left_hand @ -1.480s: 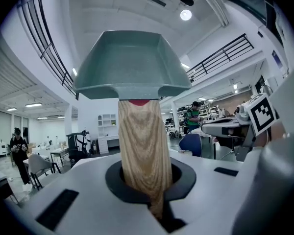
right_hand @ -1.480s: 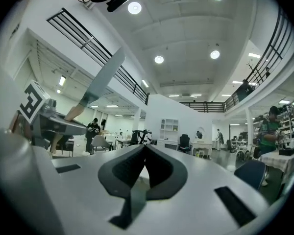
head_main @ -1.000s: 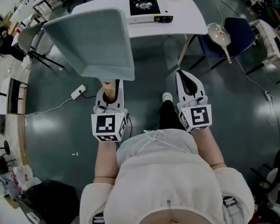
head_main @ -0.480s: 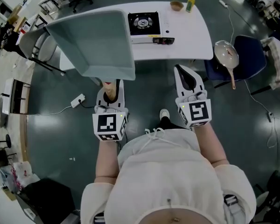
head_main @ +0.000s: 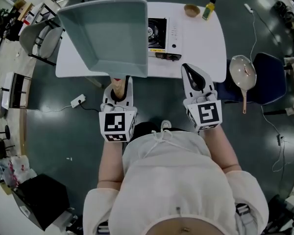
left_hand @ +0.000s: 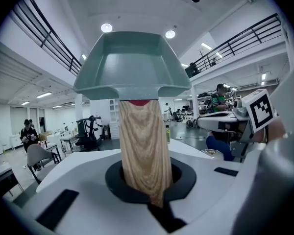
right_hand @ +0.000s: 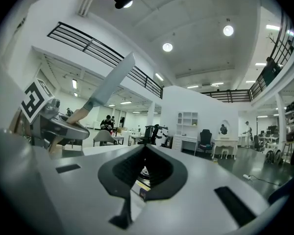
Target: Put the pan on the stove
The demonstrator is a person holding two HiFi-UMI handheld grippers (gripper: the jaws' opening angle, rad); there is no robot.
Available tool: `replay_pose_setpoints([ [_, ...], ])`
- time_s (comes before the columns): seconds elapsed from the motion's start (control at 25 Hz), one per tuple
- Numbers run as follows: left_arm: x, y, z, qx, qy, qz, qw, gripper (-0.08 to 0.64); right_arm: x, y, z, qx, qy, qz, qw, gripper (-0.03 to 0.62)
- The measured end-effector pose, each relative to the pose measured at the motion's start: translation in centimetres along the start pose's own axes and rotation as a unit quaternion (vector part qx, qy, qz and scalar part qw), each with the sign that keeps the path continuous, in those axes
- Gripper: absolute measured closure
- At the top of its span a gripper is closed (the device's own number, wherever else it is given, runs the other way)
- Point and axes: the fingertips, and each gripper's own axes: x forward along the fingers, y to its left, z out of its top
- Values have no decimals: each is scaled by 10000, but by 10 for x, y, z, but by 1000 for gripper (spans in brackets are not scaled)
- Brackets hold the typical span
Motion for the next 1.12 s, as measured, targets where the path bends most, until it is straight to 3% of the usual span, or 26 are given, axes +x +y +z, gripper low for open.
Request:
replay_pose_setpoints([
  [0.36, 79, 10, -21, 62, 712, -167, 9973, 538, 63, -40, -24, 171, 248, -147, 9994, 588],
  [0.56, 121, 21, -49, -106, 1388, -362, 9896, 538, 98, -54, -38, 223, 477, -224, 9984, 588],
  [0.84, 168, 26, -107, -704, 2479, -616, 9643, 538, 138, -61, -76, 416, 912, -205, 9948, 586],
  [1.12, 196, 32, -144, -978, 3271, -819, 9363, 538, 166, -58, -107, 605, 1235, -162, 9904, 586],
])
